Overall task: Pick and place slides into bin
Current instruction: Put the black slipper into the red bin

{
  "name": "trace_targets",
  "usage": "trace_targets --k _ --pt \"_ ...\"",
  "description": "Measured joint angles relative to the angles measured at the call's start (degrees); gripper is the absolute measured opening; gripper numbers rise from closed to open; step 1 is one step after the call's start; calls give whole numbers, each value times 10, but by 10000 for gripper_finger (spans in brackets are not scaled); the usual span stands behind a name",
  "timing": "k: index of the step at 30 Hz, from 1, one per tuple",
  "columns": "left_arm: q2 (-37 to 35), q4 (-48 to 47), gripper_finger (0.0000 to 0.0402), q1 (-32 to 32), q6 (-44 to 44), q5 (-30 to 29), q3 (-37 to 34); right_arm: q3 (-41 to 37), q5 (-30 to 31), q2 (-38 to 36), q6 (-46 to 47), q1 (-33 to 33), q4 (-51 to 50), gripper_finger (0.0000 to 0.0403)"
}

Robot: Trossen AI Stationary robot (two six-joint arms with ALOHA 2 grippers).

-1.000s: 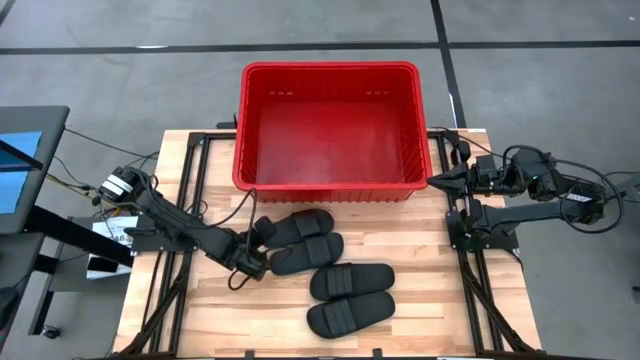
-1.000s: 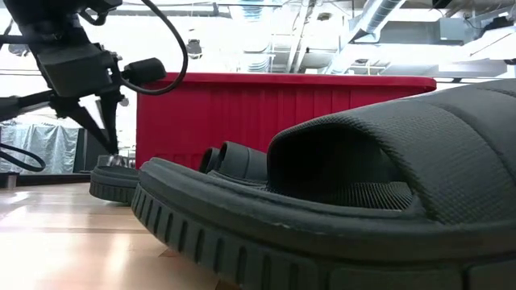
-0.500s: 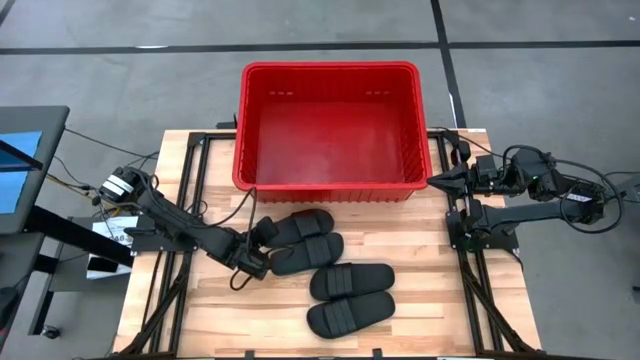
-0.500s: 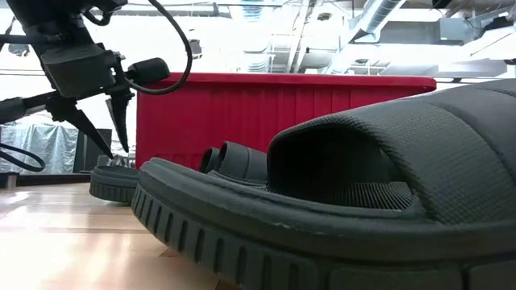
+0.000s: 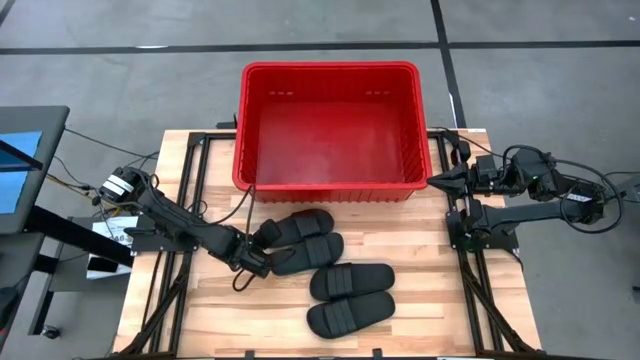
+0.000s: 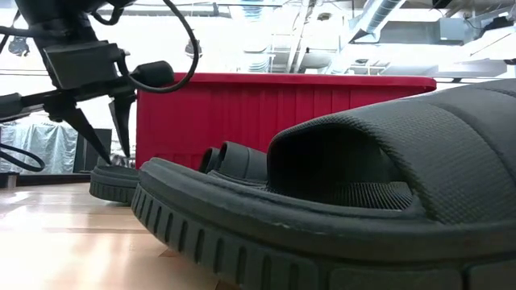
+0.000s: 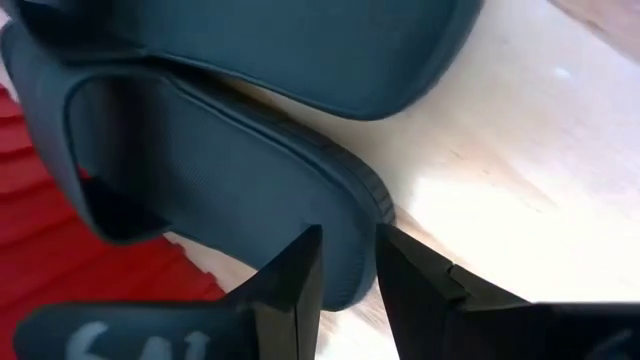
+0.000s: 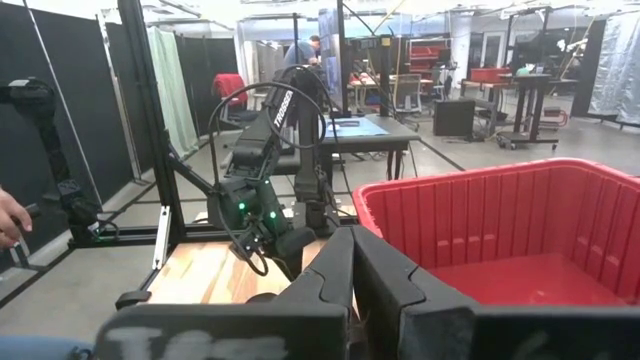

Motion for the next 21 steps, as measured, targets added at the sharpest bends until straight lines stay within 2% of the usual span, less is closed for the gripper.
trace_targets --k 14,21 --pt "21 -23 87 19 0 5 -21 0 0 0 0 0 0 0" --pt "42 -1 87 45 0 11 -26 0 0 0 0 0 -2 0"
